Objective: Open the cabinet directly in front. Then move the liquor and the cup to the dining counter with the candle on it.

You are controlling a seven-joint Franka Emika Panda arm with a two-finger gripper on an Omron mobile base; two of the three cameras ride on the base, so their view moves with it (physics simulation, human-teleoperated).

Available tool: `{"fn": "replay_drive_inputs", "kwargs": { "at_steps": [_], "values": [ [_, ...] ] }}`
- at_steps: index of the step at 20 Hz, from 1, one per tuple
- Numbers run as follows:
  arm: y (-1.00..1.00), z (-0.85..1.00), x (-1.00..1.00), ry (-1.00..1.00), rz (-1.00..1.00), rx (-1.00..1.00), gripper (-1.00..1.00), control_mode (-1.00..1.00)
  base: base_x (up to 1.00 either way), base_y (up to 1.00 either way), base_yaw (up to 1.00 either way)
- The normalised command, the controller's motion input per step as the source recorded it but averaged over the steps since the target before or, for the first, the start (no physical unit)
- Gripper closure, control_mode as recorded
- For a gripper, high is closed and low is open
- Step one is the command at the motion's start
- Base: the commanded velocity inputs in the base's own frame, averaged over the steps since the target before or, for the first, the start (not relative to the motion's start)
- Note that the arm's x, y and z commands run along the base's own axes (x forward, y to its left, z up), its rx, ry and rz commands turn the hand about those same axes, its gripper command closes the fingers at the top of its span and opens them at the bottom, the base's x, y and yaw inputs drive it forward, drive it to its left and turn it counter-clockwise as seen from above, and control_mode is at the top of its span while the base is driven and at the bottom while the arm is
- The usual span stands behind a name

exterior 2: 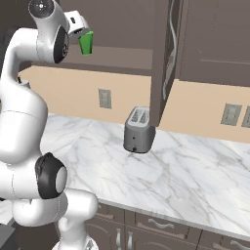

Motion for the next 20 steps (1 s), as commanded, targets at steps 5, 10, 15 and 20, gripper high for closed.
{"fn": "replay_drive_inputs", "kwargs": {
  "at_steps": [5,10,15,20],
  "values": [
    [0.0,0.03,0.07,0.0,0.02,0.0,-1.0,-1.0,0.0,0.0,0.0],
    [0.0,0.0,0.03,-0.02,0.02,0.0,-1.0,-1.0,0.0,0.0,0.0],
    [0.0,-0.04,0.06,-0.08,0.03,0.0,-1.0,-1.0,0.0,0.0,0.0],
    [0.0,-0.25,0.1,-0.07,0.02,0.0,-1.0,-1.0,0.0,0.0,0.0]
  ]
}}
